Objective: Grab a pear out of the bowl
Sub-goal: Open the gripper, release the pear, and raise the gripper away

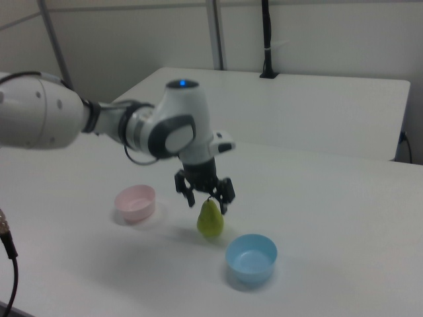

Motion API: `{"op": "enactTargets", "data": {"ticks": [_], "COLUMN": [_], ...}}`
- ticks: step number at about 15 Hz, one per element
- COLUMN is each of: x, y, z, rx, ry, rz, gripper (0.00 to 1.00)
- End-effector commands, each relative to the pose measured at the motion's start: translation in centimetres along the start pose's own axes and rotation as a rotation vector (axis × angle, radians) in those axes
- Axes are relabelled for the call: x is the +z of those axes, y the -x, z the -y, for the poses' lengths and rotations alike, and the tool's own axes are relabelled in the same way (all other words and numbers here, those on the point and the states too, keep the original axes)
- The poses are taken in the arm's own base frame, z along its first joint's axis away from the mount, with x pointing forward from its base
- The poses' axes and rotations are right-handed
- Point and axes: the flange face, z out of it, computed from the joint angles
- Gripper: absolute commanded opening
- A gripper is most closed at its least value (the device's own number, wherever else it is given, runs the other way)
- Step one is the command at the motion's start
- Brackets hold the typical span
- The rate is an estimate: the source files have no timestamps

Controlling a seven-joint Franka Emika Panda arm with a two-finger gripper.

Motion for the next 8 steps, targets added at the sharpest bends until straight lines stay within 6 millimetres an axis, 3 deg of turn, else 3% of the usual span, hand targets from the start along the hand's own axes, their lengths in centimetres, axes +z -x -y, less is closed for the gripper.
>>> {"op": "enactTargets", "data": {"ticks": [1,4,6,8], "x": [-11.5,-19.1,-23.2,-24.9], "y": [-0.9,0.2,1.8,3.1], "z": [2.0,4.2,7.0,10.6], "rx": [-0.009,-0.034,-0.02,0.059], "ry": [-0.012,-0.027,-0.04,-0.053], "rz": [0.055,0.064,0.034,0.033], "gripper": [1.0,1.0,1.0,1.0]}}
